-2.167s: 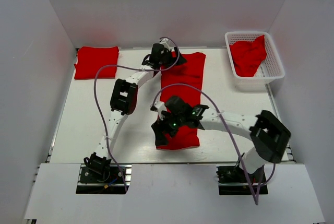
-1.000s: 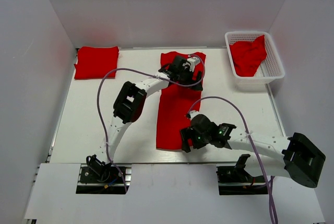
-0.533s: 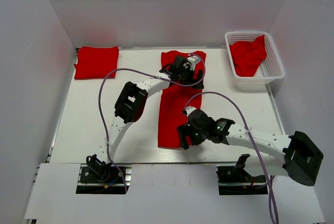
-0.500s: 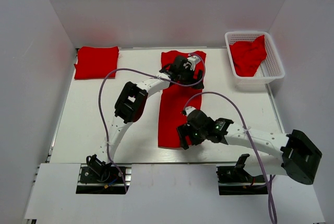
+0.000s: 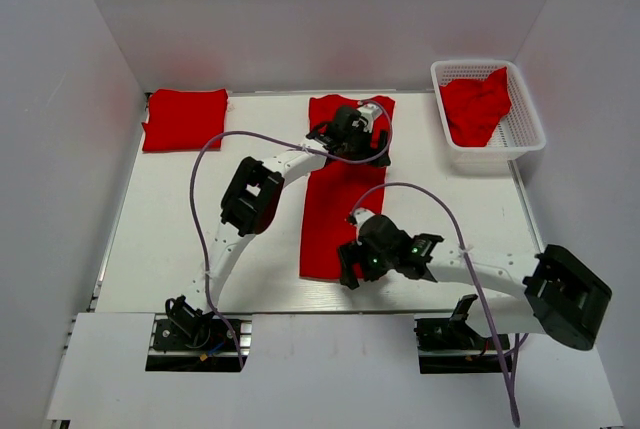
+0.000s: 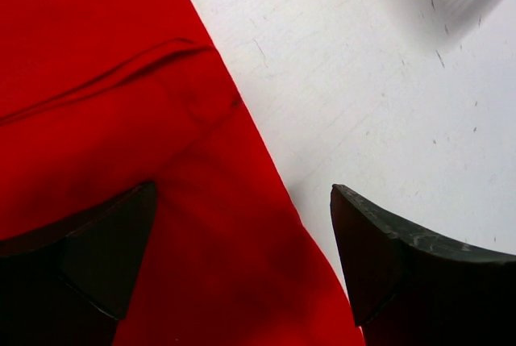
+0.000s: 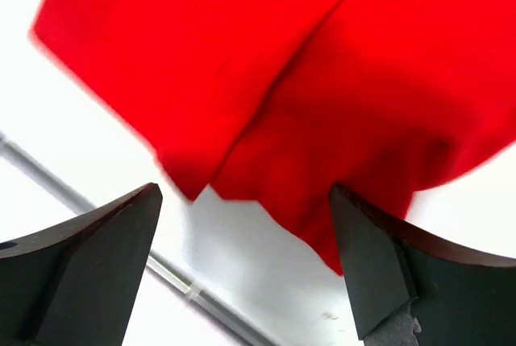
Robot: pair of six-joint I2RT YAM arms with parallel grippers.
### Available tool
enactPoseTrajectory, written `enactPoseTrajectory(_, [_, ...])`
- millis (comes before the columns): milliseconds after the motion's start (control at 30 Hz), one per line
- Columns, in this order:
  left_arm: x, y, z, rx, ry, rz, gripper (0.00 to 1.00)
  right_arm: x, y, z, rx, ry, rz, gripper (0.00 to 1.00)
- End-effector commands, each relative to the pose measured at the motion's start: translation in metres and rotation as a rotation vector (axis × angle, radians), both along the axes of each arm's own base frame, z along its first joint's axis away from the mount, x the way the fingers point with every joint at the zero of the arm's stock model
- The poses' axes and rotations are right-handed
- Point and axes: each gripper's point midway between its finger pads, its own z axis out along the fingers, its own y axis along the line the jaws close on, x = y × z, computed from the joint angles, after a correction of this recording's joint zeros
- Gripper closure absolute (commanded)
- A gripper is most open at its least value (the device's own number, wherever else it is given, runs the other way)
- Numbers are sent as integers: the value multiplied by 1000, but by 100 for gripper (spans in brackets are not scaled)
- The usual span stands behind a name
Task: Fold and stack the t-shirts
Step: Rotate the tshirt 90 degrees, then grab the bottom of the folded rectangular tshirt with both arms
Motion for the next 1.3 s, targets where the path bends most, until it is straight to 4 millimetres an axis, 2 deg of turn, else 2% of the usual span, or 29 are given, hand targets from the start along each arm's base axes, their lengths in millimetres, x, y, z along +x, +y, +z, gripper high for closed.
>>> enactPoseTrajectory(0, [7, 41, -64, 144, 121, 135, 0, -63, -25, -26, -7, 257, 39, 10])
enactPoseTrajectory(67, [4, 47, -81, 178, 161, 163, 0, -77, -28, -25, 33, 301, 56, 10])
enactPoseTrajectory(200, [10, 54, -84, 194, 172, 244, 0, -91, -37, -30, 34, 346, 46, 10])
enactPoseTrajectory(267, [10, 54, -84, 194, 172, 244, 0, -92, -37, -28, 49, 349, 37, 10])
enactPoseTrajectory(333, [7, 52, -85, 186, 178, 232, 0, -87, -37, -24, 57, 314, 34, 10])
enactPoseTrajectory(367, [9, 52, -80, 184, 165, 227, 0, -81, -32, -14, 59, 296, 32, 10])
enactPoseTrajectory(433, [10, 47, -63, 160, 147, 205, 0, -63, -40, -3, -6, 211, -2, 10])
enactPoseTrajectory(500, [11, 44, -42, 149, 115, 167, 0, -36, -32, 26, -3, 99, -41, 10])
enactPoseTrajectory(533, [11, 38, -16, 118, 91, 139, 0, -31, -31, 34, -5, 74, -46, 10])
enactPoseTrajectory(567, [12, 35, 5, 99, 70, 121, 0, -21, -48, 34, -83, 28, -105, 10])
enactPoseTrajectory(600, [11, 37, 18, 107, 44, 103, 0, -9, -39, 59, -46, -17, -132, 10])
enactPoseTrajectory(633, [10, 36, 58, 72, -4, 88, 0, -5, -46, 64, -73, -40, -151, 10])
enactPoseTrajectory(667, [9, 37, 79, 62, -34, 81, 0, -2, -44, 71, -62, -55, -157, 10])
enactPoseTrajectory(700, [9, 39, 102, 52, -84, 66, 0, 4, -38, 87, -26, -81, -166, 10])
enactPoseTrajectory(767, [6, 44, 143, 30, -147, 66, 0, 8, -33, 101, 11, -111, -160, 10])
enactPoseTrajectory(800, [2, 50, 186, 3, -207, 76, 0, 12, -34, 105, 11, -130, -176, 10])
enactPoseTrajectory(867, [-6, 61, 221, 4, -258, 86, 0, 15, -36, 111, 21, -140, -209, 10])
enactPoseTrajectory(900, [-10, 67, 232, 8, -273, 90, 0, 20, -40, 113, 8, -164, -233, 10])
enactPoseTrajectory(933, [-19, 81, 253, 13, -297, 123, 0, 21, -42, 115, 6, -164, -259, 10])
enactPoseTrajectory(1000, [-34, 101, 252, 65, -267, 152, 0, 26, -54, 114, -21, -173, -357, 10])
enactPoseTrajectory(1033, [-46, 112, 229, 110, -202, 174, 0, 26, -58, 112, -29, -169, -385, 10])
enactPoseTrajectory(1067, [-64, 130, 237, 122, -178, 206, 0, 25, -62, 112, -19, -152, -438, 10])
enactPoseTrajectory(1100, [-75, 142, 227, 144, -134, 249, 0, 24, -68, 109, -36, -152, -465, 10])
enactPoseTrajectory(1133, [-97, 155, 189, 214, -43, 293, 0, 23, -76, 101, -60, -151, -484, 10])
enactPoseTrajectory(1167, [-108, 168, 180, 226, -23, 331, 0, 22, -79, 101, -37, -133, -539, 10])
enactPoseTrajectory(1200, [-137, 189, 161, 257, 15, 357, 0, 18, -85, 94, -61, -124, -558, 10])
enactPoseTrajectory(1267, [-163, 198, 148, 194, 59, 377, 0, 11, -91, 79, -82, -94, -569, 10])
